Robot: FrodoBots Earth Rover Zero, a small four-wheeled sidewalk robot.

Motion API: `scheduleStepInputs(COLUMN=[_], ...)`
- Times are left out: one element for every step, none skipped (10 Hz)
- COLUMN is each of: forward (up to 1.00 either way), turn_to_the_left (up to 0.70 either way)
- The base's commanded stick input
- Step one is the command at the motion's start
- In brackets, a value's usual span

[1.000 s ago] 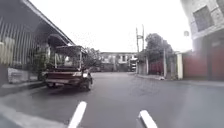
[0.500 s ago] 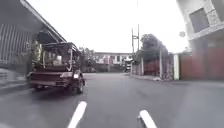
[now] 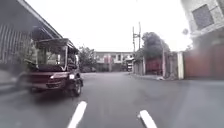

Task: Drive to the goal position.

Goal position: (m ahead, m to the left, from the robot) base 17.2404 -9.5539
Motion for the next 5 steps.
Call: scheduleStepInputs(forward=[0.70, 0.70, 0.70, 0.70, 0.70], turn_to_the_left=[0.00, 0.00, 0.00, 0.00, 0.00])
